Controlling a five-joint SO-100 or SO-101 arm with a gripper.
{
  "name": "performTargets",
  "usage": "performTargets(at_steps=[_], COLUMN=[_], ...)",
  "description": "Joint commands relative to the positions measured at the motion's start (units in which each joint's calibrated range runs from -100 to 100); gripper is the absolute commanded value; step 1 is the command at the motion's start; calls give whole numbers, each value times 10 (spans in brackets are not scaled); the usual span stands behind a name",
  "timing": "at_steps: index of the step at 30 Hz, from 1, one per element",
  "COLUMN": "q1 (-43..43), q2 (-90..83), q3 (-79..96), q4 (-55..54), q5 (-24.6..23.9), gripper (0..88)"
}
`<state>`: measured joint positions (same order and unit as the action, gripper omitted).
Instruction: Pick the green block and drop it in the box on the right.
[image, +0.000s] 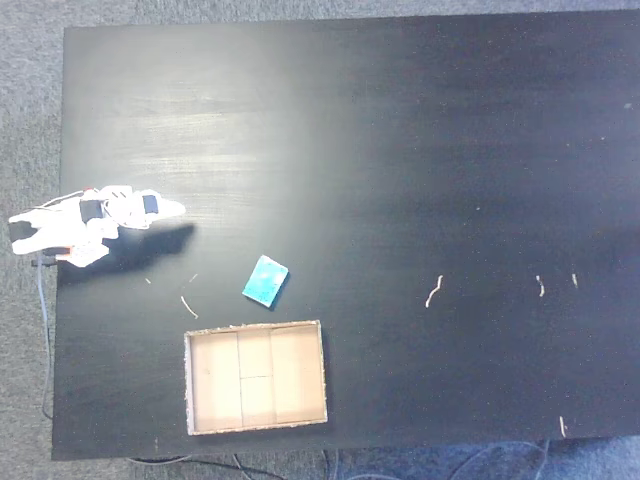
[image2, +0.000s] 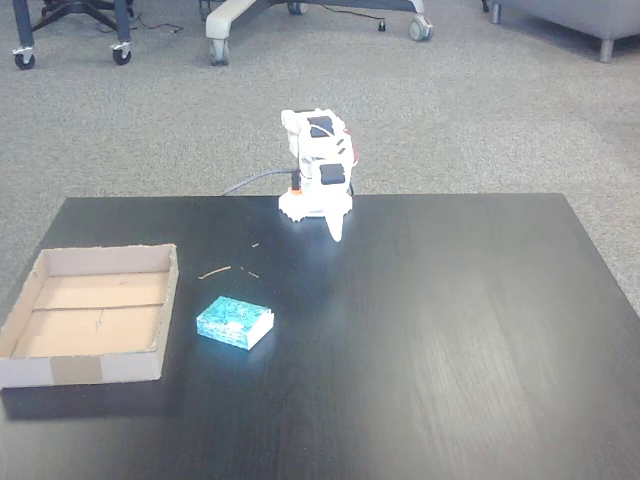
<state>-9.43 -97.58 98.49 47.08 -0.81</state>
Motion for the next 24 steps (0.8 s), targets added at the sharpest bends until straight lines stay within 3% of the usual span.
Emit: performTargets(at_steps=[1,18,21,24], q1=[8,4,45,151], q2=[-4,-4,26,169], q3=[15,15,4,-109], q4=[5,3,-63,-134], q5=[-6,-3,12,-47], gripper=[1,1,1,1])
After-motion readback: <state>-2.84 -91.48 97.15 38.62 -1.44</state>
